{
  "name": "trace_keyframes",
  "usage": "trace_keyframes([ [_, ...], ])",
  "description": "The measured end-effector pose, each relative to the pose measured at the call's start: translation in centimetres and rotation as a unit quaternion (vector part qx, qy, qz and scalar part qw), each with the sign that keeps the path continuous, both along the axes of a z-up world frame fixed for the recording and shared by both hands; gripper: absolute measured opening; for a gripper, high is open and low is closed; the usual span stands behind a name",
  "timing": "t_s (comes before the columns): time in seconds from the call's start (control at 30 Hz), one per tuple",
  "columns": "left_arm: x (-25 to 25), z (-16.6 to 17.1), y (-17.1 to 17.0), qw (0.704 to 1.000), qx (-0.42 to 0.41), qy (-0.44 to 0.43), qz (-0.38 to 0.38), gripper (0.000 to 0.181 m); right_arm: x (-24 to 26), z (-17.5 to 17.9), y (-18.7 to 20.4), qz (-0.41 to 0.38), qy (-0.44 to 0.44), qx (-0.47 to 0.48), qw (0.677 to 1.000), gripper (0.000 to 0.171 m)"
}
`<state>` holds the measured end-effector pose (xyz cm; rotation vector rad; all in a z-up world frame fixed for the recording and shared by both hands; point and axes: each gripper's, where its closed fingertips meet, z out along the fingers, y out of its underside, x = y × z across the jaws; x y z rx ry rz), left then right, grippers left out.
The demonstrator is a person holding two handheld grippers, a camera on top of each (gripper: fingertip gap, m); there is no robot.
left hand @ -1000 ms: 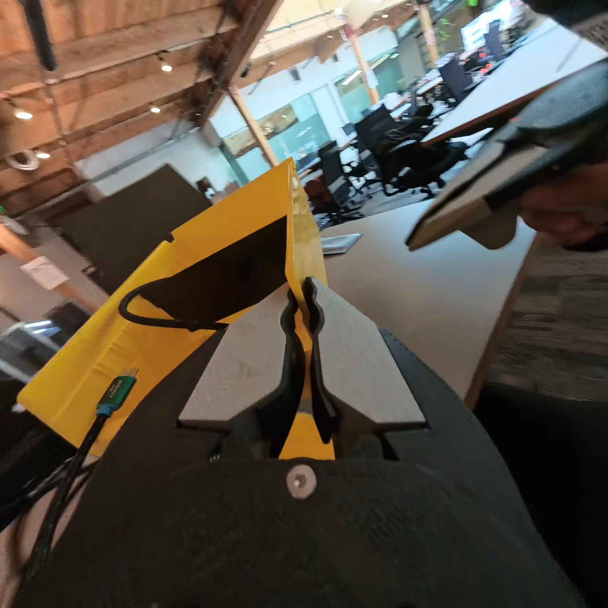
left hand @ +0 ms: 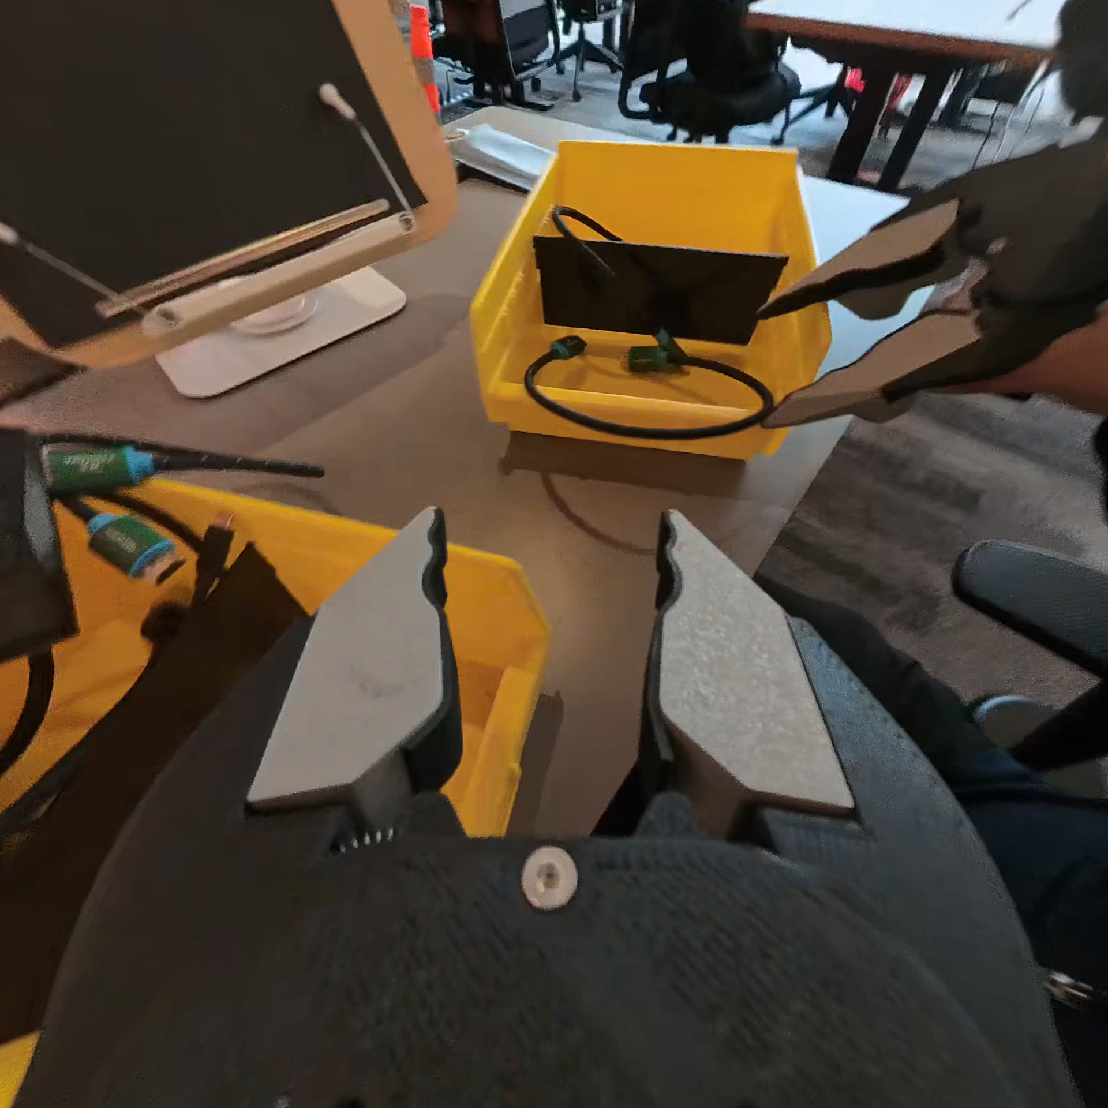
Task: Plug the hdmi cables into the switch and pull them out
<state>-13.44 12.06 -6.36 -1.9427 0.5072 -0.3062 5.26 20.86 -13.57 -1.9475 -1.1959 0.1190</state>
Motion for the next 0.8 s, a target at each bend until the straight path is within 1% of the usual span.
trace_keyframes([
  [0.03, -0.9, 0.3, -0.1, 1.000, -0.008, -0.019, 0.005, 0.071, 1.2, -0.1, 1.1, -0.037, -0.003, 0.000, 0.999, 0.084],
  [0.07, -1.6, 0.6, -0.2, 0.999, -0.011, -0.031, 0.008, 0.071, 2.4, 0.0, 1.8, -0.061, -0.001, -0.005, 0.998, 0.084],
  [0.1, -2.2, 0.9, -0.3, 0.999, -0.008, -0.036, 0.011, 0.070, 3.9, 0.3, 2.4, -0.084, -0.009, 0.001, 0.996, 0.079],
  [0.17, -3.0, 1.1, -0.3, 0.999, 0.001, -0.034, 0.022, 0.069, 8.3, 1.2, 4.0, -0.154, -0.042, 0.032, 0.987, 0.053],
  [0.2, -3.0, 0.9, -0.3, 0.999, 0.000, -0.034, 0.022, 0.069, 10.2, 1.4, 4.5, -0.178, -0.046, 0.036, 0.982, 0.051],
  [0.27, -2.5, 0.1, -0.1, 0.999, -0.016, -0.037, 0.015, 0.069, 12.8, 1.4, 4.7, -0.199, -0.019, 0.007, 0.980, 0.063],
  [0.3, -2.2, -0.5, 0.2, 0.999, -0.026, -0.036, 0.015, 0.070, 13.5, 1.4, 4.6, -0.202, 0.005, -0.015, 0.979, 0.066],
  [0.33, -1.9, -1.2, 0.6, 0.999, -0.036, -0.030, 0.014, 0.070, 14.1, 1.6, 4.5, -0.204, 0.029, -0.032, 0.978, 0.067],
  [0.4, -1.4, -2.7, 1.4, 0.998, -0.049, -0.017, 0.022, 0.072, 15.0, 2.7, 4.4, -0.210, 0.064, -0.033, 0.975, 0.066],
  [0.47, -0.7, -3.7, 2.3, 0.998, -0.049, -0.009, 0.029, 0.072, 14.6, 3.9, 3.9, -0.192, 0.097, -0.028, 0.976, 0.066],
  [0.5, -0.9, -4.0, 3.0, 0.998, -0.038, -0.001, 0.050, 0.079, 13.8, 4.4, 3.5, -0.173, 0.116, -0.032, 0.978, 0.067],
  [0.57, -1.3, -4.6, 4.3, 0.996, -0.007, 0.030, 0.089, 0.075, 11.3, 5.2, 2.3, -0.124, 0.148, -0.042, 0.980, 0.070],
  [0.63, -1.7, -5.6, 5.2, 0.992, 0.003, 0.048, 0.115, 0.073, 8.7, 5.6, 1.6, -0.091, 0.172, -0.046, 0.980, 0.074],
  [0.67, -1.9, -6.2, 5.4, 0.991, -0.004, 0.058, 0.125, 0.074, 7.2, 5.6, 1.3, -0.077, 0.182, -0.049, 0.979, 0.076],
  [0.73, -2.3, -6.3, 5.6, 0.988, -0.002, 0.083, 0.134, 0.070, 4.1, 4.9, 0.7, -0.055, 0.190, -0.058, 0.978, 0.083],
  [0.8, -2.9, -6.5, 5.2, 0.986, -0.008, 0.100, 0.131, 0.062, 1.8, 3.4, 0.9, -0.057, 0.172, -0.054, 0.982, 0.082],
])
